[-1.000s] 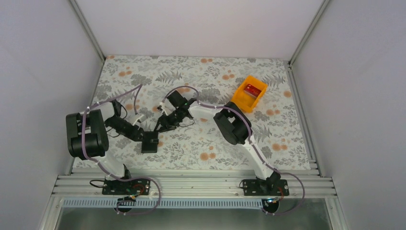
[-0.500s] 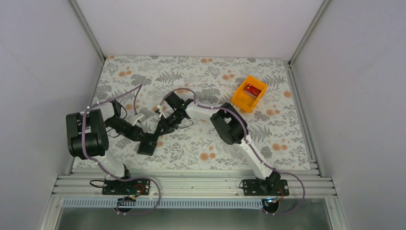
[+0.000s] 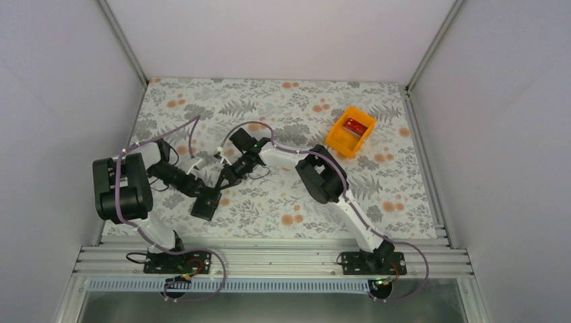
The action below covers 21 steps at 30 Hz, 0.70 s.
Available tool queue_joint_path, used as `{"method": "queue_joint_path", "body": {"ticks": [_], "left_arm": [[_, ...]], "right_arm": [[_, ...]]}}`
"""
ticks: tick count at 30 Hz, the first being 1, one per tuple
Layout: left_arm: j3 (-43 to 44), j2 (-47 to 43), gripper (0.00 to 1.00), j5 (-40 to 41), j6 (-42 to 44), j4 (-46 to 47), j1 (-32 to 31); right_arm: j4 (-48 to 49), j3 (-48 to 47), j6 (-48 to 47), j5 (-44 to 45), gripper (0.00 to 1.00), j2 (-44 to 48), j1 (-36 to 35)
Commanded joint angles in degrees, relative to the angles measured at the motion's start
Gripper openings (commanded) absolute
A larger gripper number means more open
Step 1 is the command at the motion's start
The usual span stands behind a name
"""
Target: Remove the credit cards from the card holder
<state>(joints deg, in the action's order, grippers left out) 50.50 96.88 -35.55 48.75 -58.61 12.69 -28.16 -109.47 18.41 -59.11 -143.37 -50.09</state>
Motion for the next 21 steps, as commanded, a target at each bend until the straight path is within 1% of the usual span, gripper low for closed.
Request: {"method": "queue_joint_path", "body": {"ticks": [1, 6, 9, 11, 18, 21], "left_arm": [[2.8, -0.99, 0.68, -5.61, 4.71, -0.42, 0.14], [5.23, -1.7, 0.71, -8.06, 8.39, -1.9, 1.83], [6.97, -1.79, 0.71, -11.29, 10.64, -3.6, 4.19], [7.85, -1.12, 0.71, -14.99, 12.7, -5.32, 5.09], [5.9, -1.35, 0.79, -23.46, 21.48, -7.89, 5.16], [4.56, -2.33, 0.8, -24.97, 22.02, -5.1, 5.04]], "right_arm": [[-1.01, -1.54, -5.22, 0.14, 0.04, 3.89, -0.06], [-2.97, -0.95, -10.74, 2.48, 0.04, 6.66, 0.52], [-2.83, 0.68, -14.17, 3.72, 0.04, 9.8, 0.62], [-2.79, 1.62, -16.84, 4.43, 0.04, 11.71, 0.63], [-4.78, 2.64, -23.67, 8.0, 0.04, 15.51, 0.61], [-4.79, 2.67, -25.16, 9.17, 0.04, 16.08, 0.64]]}}
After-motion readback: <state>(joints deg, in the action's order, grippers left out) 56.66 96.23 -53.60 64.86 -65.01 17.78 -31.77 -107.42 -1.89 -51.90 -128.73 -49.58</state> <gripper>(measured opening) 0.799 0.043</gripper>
